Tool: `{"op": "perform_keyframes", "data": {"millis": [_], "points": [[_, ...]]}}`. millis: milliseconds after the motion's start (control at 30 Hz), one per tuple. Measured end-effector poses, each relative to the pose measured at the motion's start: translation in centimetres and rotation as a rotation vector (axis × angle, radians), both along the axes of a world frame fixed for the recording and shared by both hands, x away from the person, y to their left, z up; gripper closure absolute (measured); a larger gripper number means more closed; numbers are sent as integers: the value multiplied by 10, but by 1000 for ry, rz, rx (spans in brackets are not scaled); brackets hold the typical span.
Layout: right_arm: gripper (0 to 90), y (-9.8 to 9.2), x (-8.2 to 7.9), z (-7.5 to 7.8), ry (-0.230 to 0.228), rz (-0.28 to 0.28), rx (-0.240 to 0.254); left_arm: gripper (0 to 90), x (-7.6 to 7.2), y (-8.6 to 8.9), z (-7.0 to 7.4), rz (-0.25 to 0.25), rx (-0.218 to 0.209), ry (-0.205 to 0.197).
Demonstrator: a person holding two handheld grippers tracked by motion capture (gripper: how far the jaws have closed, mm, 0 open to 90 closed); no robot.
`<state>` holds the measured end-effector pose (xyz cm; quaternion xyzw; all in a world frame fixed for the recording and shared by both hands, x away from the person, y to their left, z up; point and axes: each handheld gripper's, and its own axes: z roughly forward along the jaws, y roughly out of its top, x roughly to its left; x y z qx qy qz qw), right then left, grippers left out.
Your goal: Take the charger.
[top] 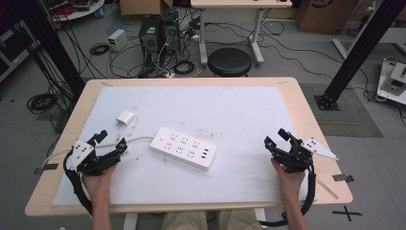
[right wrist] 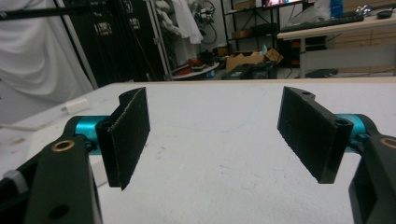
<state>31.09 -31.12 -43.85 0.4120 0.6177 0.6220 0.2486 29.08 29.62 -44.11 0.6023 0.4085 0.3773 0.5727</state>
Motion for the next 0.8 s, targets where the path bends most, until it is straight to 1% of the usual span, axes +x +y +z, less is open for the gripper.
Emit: {"op": "perform_keyframes", "data": {"millis": [67,100,167,200,267,333,367,467,500,533,633,767,800], "points": [[259,1,0,0,1,5,-8,223,0,0,0,0,0,0],[259,3,2,-1,27,9,-25,223,0,-1,0,-2,7,1],[259,4,2,0,36,6,-32,223,0,-1,0,-2,7,1],[259,5,4,0,49,20,-45,223,0,-1,0,-7,14,7],[259,6,3,0,47,20,-61,223,0,-2,0,-9,19,10],[259,7,3,0,45,19,-66,223,0,-2,0,-9,19,10],[258,7,2,0,41,21,-71,223,1,-3,0,-14,28,11],[253,7,2,0,42,19,-66,223,0,-3,0,-15,28,11],[234,7,2,0,42,13,-63,223,0,-3,0,-15,24,12],[222,7,2,0,33,-7,-68,223,0,-3,0,-16,24,11],[222,7,1,-1,35,-12,-70,223,0,-3,-1,-16,30,8],[222,8,2,-1,37,-24,-76,223,1,-4,-1,-13,33,12],[222,8,2,-1,46,-20,-74,223,1,-4,-1,-9,35,15]]}}
